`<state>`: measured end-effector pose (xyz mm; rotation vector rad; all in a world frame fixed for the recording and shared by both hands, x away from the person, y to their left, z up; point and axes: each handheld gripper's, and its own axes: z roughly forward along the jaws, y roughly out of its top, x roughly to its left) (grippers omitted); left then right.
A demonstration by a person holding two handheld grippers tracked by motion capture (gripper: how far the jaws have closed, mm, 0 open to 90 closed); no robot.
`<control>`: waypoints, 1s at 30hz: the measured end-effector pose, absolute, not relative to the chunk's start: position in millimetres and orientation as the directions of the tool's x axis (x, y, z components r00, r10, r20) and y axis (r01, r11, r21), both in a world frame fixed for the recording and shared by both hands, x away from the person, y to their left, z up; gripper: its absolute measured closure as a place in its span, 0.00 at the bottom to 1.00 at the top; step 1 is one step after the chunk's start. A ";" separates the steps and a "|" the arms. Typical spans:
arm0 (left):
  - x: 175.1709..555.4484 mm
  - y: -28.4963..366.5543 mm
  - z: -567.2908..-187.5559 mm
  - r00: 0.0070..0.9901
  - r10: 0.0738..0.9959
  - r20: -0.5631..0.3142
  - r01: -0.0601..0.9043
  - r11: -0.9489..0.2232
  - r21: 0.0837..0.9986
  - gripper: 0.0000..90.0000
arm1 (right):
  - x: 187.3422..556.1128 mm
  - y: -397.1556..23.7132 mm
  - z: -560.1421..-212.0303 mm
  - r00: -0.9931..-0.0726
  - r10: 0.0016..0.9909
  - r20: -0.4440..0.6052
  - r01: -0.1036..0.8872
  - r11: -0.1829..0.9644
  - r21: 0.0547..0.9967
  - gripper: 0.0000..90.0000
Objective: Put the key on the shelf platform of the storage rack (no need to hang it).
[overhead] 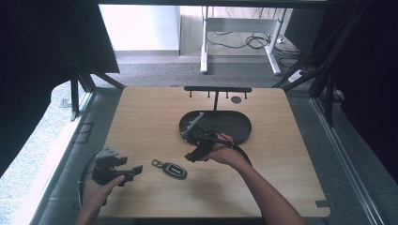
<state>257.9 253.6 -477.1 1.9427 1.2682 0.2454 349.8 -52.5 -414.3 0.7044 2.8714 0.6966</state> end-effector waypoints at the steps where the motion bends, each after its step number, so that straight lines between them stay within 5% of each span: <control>1: 257.9 253.4 -477.2 0.482 0.841 -0.246 0.690 -0.192 0.698 0.24 | 349.7 -50.4 -414.8 -0.887 0.461 0.009 0.415 0.789 0.453 0.42; 30: 257.9 251.2 -477.4 0.495 0.833 -0.246 0.689 -0.205 0.695 0.23 | 346.8 -0.5 -448.9 -0.925 0.379 0.026 0.359 0.850 0.386 0.42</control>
